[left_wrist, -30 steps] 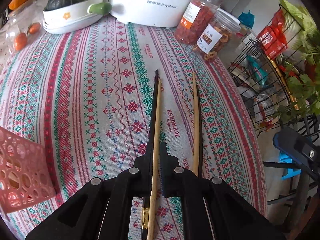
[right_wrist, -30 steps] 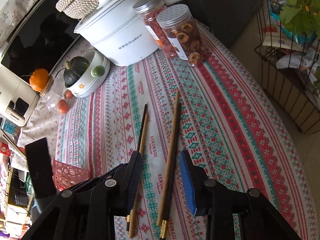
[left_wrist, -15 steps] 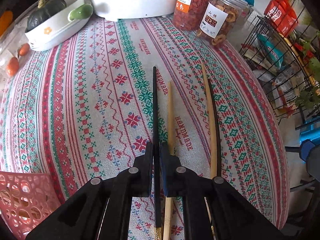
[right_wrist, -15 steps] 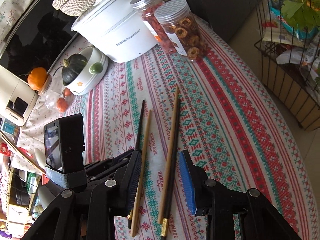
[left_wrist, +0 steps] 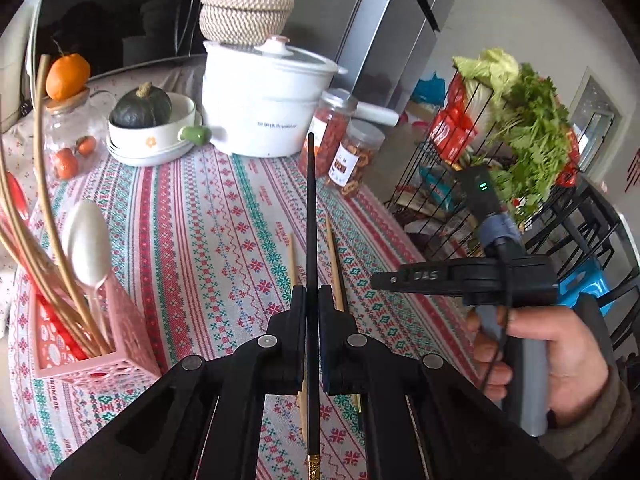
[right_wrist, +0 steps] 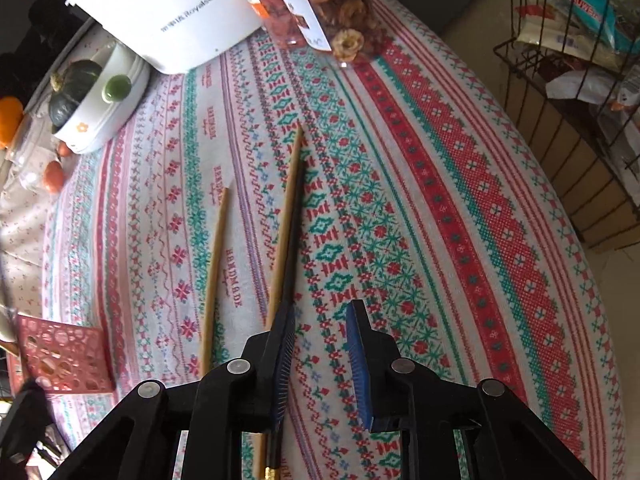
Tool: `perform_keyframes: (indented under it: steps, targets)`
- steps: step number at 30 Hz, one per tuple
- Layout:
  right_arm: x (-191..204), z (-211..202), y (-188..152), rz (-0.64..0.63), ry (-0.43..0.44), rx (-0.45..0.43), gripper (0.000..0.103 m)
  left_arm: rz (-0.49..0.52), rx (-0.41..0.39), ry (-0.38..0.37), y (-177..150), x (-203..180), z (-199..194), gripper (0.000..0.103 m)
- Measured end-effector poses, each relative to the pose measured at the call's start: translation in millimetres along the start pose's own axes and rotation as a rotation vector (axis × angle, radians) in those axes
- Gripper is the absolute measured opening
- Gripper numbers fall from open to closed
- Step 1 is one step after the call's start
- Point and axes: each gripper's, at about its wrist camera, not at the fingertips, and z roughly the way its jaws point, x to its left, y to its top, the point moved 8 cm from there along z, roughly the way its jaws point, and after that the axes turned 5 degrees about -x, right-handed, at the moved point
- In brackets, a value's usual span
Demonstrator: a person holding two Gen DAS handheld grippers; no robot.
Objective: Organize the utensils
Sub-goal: 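Grasp a black chopstick with the left tool while the right tool grasps another chopstick, then carry the held chopsticks upright into the pink basket with both tools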
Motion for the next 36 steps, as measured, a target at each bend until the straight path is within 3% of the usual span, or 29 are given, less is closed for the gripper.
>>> perform_keyframes:
  steps: [8,12,15,21,26,36]
  targets:
    - [12.7,31.5,-0.6,-0.062,-0.012,0.040,0.022,0.012,-0.099,-0.037,16.1,17.9,-75.9,0.006]
    - [26.4,40.0,-0.5,-0.144,-0.063,0.017,0.021,-0.009,-0.121,-0.026,14.0,35.4,-88.8,0.006]
    - [34.1,43.1,-0.1,-0.197,-0.097,-0.011,0.013,-0.042,-0.128,-0.046,17.1,41.4,-92.5,0.006]
    - [34.3,39.9,-6.8,-0.165,-0.066,0.023,0.005,-0.048,-0.185,-0.071,26.3,41.0,-106.6,0.006]
    - [43.4,2.4,4.8,-0.109,0.000,-0.102,0.005,-0.065,-0.223,-0.062,32.8,52.7,-117.9,0.006]
    - [102.4,-92.1,17.7,-0.219,0.148,-0.433,0.005,-0.130,-0.332,0.000,53.2,90.1,-135.9,0.006]
